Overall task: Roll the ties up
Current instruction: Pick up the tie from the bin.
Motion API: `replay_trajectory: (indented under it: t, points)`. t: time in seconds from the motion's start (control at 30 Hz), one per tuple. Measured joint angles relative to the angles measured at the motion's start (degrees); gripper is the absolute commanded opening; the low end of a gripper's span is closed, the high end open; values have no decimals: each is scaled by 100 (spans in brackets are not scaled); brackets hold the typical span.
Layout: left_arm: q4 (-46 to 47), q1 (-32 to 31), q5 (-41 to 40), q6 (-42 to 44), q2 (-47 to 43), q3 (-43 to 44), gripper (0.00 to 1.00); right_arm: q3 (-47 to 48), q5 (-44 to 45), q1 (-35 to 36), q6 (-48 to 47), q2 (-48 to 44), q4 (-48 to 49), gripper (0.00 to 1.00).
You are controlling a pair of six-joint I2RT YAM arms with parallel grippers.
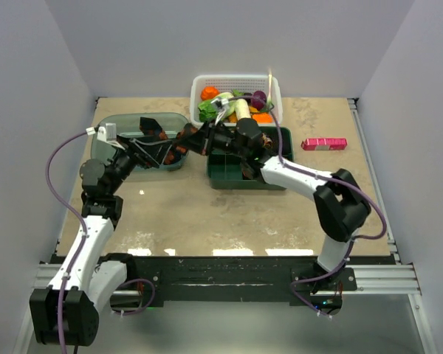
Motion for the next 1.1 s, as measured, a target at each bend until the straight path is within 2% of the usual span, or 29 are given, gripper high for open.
replay_trajectory:
  t: [0.13, 0.23, 0.6, 0.83, 0.93, 1.03, 1.1]
  points:
    - [-157, 0, -13, 15, 70, 7, 98, -46, 966, -170, 485, -592, -291, 0]
    - [9, 0, 173, -151, 308, -2, 97, -46, 1327, -310, 868, -730, -319, 0]
    - [1917, -35, 1064, -1451, 1451, -15, 90, -44, 1443, -339, 1499, -579, -474, 0]
    - [2306, -409, 1307, -1770, 2155, 223, 85, -42, 1425, -328, 1539, -579, -476, 0]
    - [2347, -551, 1305, -1786, 2273, 393, 79, -35, 1390, -319, 1541, -579, -476, 0]
    - [2363, -629, 1303, -1779, 2430, 656, 66, -35, 1320, -319, 1561, -579, -472, 0]
    - [2389, -645, 1305, -1781, 2588, 859, 62, -35, 1294, -319, 1567, -579, -463, 0]
